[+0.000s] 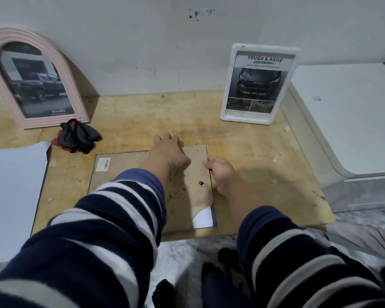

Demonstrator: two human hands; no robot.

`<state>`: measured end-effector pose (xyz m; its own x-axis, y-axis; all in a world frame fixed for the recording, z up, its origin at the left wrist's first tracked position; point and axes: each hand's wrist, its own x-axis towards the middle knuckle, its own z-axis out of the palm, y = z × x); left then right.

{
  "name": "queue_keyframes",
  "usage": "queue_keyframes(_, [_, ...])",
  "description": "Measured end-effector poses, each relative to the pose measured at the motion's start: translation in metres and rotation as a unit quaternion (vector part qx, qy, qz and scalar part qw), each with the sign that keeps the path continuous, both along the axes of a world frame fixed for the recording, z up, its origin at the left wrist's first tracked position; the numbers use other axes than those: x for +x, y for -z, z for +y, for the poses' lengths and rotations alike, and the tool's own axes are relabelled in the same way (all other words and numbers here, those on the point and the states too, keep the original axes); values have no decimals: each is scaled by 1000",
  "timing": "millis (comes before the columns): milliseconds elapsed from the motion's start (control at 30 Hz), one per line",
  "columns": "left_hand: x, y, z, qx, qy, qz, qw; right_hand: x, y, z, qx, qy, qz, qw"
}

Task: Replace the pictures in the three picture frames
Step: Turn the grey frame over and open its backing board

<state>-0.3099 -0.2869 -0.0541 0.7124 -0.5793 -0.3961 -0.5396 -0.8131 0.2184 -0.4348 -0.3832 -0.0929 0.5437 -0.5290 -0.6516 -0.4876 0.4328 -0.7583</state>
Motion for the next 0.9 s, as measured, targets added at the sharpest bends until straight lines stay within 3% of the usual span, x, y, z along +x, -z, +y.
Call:
queue_keyframes(133, [-9, 13, 32, -78, -13, -41, 996, 3, 12, 2, -6, 30, -5, 1000])
queue_keyframes(267, [-12, 22, 71, -26, -36, -154, 987, 10, 20, 4, 3, 30, -7, 1000])
queue_keyframes(700, [2, 9, 77, 73, 1, -118, 990, 12, 4, 6, 61, 6, -53, 997])
queue_keyframes(900, [14, 5, 70, 67, -16, -85, 994, 15, 12, 8, 41, 48, -43, 997])
